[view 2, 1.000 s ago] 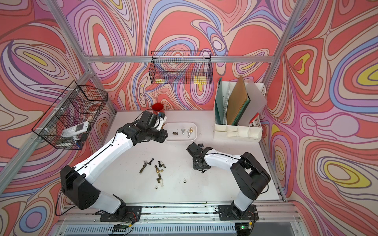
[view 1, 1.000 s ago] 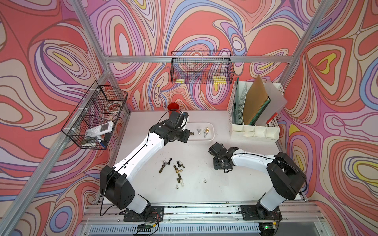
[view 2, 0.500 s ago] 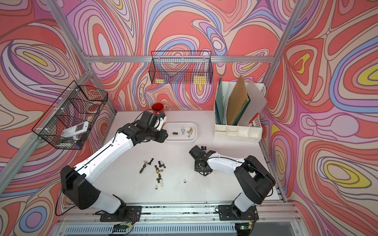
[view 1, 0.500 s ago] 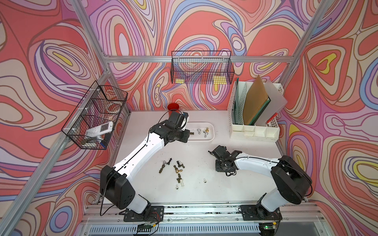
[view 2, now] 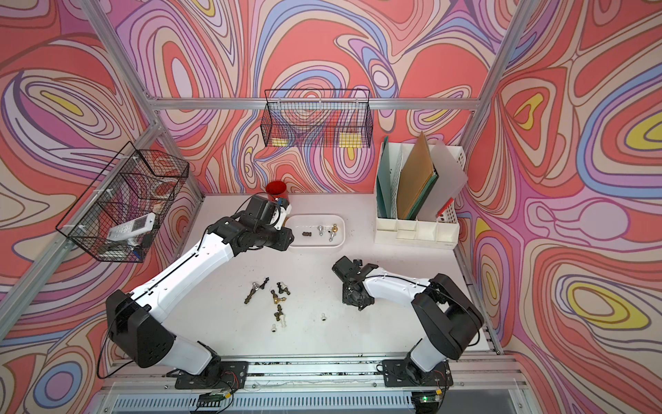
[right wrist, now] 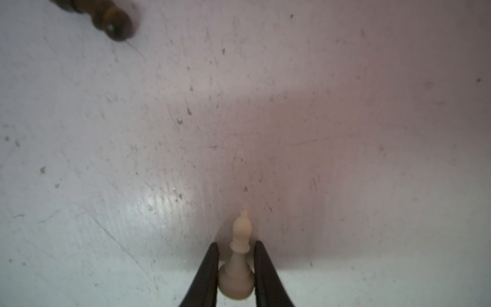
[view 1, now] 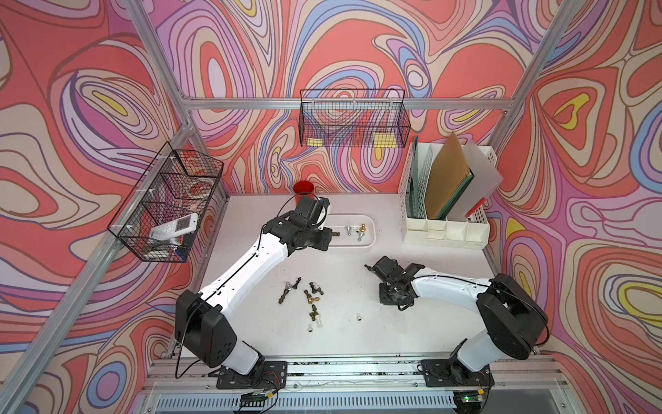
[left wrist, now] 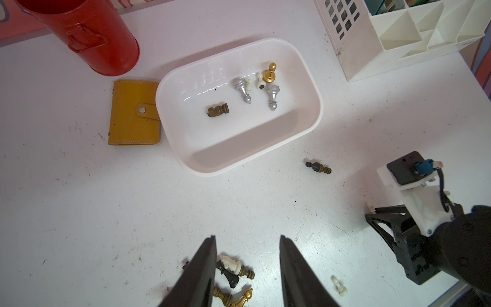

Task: Put the chess pieces into the storage box
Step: Pick up the chess piece at the center of the board.

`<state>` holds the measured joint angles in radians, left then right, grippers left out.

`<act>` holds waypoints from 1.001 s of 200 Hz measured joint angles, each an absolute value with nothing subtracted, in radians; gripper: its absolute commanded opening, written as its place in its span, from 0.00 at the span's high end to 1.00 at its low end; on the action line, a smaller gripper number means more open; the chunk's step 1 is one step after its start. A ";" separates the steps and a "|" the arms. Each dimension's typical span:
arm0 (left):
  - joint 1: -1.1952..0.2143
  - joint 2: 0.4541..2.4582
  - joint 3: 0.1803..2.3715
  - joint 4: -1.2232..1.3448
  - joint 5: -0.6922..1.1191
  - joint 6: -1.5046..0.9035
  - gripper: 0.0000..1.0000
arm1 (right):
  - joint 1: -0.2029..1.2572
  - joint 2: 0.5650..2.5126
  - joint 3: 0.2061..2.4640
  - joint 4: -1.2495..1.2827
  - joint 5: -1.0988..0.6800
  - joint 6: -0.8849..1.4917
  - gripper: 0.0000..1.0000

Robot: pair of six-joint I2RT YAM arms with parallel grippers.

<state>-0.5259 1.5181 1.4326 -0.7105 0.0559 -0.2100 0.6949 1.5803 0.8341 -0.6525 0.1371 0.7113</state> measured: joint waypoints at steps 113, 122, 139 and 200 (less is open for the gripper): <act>-0.526 1.469 1.419 -0.710 0.042 -0.210 0.56 | 0.680 1.580 1.074 -0.703 0.121 0.609 0.86; -0.526 1.461 1.417 -0.710 0.036 -0.210 0.56 | 0.679 1.581 1.113 -0.698 0.128 0.593 0.85; -0.526 1.433 1.402 -0.709 0.019 -0.210 0.56 | 0.666 1.597 1.186 -0.654 0.137 0.555 0.85; -0.526 1.306 1.304 -0.707 -0.031 -0.210 0.56 | 0.596 1.889 1.365 -0.272 0.134 0.408 0.85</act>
